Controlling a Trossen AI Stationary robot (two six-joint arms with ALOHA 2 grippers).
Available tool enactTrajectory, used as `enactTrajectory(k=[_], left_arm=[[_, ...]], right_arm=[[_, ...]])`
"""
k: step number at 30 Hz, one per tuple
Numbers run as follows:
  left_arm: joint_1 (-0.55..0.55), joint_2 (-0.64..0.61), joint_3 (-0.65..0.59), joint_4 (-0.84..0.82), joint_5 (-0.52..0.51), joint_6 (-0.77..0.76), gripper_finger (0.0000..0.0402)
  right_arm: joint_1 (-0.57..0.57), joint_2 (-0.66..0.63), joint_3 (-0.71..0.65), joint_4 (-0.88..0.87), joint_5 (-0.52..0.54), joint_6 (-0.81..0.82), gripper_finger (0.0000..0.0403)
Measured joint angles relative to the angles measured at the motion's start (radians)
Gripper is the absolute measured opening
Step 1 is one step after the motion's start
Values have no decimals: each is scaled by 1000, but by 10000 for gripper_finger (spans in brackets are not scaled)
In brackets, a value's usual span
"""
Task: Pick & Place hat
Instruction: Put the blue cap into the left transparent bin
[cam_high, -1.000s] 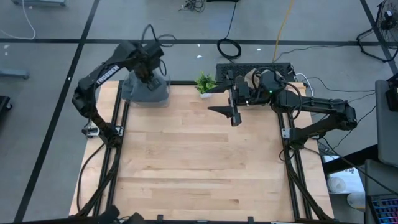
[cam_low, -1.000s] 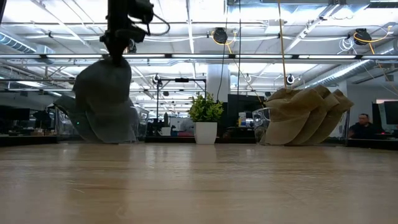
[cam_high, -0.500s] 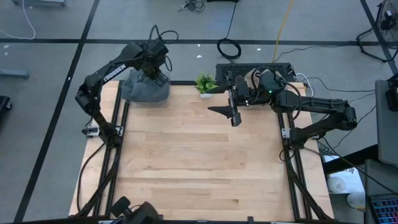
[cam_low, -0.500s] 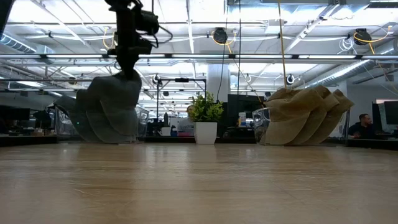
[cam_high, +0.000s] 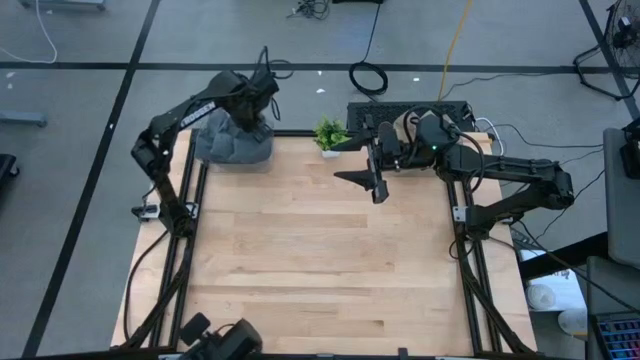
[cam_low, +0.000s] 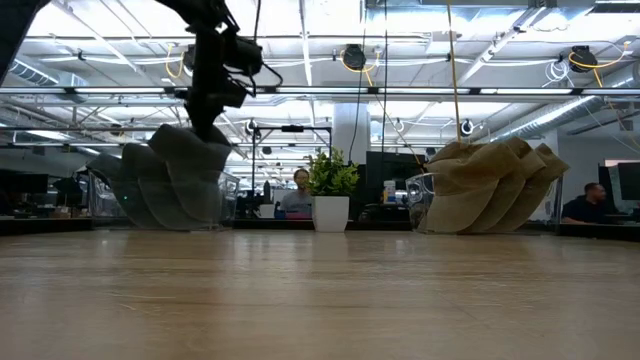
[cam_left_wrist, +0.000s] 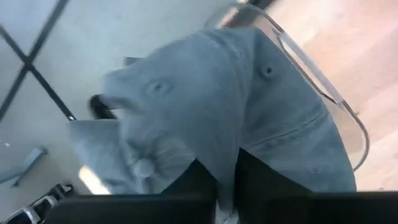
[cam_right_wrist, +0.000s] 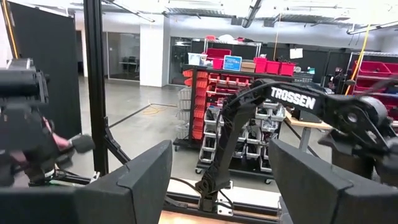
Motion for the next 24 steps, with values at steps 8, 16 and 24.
enactTrajectory(k=[8,16,24], left_arm=[[2,-154,0,15,-42,-44,151],[1,-252,0,218,301,-60,243],[-3,-199,1,343,343,-158,252]], right_arm=[[0,0,0,-8,0,-51,254],[0,0,0,-29,0,-51,254],[0,0,0,-57,-1,-43,254]])
